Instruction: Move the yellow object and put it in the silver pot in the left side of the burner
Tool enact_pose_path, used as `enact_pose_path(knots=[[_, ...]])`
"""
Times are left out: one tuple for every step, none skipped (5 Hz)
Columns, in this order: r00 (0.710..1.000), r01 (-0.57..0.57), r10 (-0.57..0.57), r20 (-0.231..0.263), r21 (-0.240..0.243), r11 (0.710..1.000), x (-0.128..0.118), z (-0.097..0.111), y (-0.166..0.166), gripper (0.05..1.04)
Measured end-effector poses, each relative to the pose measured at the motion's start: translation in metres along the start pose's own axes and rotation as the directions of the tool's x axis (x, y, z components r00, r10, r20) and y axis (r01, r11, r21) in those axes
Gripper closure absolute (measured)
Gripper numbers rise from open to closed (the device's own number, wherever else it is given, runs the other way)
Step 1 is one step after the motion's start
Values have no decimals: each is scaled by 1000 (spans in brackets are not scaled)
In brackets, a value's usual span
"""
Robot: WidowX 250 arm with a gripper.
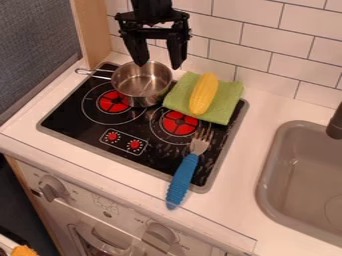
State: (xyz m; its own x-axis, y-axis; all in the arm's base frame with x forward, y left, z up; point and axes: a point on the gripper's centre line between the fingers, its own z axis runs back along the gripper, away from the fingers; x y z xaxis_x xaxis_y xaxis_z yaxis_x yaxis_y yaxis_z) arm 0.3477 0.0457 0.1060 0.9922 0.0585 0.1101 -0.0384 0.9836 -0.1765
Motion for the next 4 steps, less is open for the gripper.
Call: enact_pose_path(knots=[[999, -16, 16, -38, -5, 1000, -1, -15, 2, 83], [998, -9, 9, -63, -3, 1000, 9, -40, -12, 83], [997, 19, -17, -73, 34, 999, 25, -61, -30, 83], [998, -3, 6, -65, 55, 999, 34, -78, -44, 83]])
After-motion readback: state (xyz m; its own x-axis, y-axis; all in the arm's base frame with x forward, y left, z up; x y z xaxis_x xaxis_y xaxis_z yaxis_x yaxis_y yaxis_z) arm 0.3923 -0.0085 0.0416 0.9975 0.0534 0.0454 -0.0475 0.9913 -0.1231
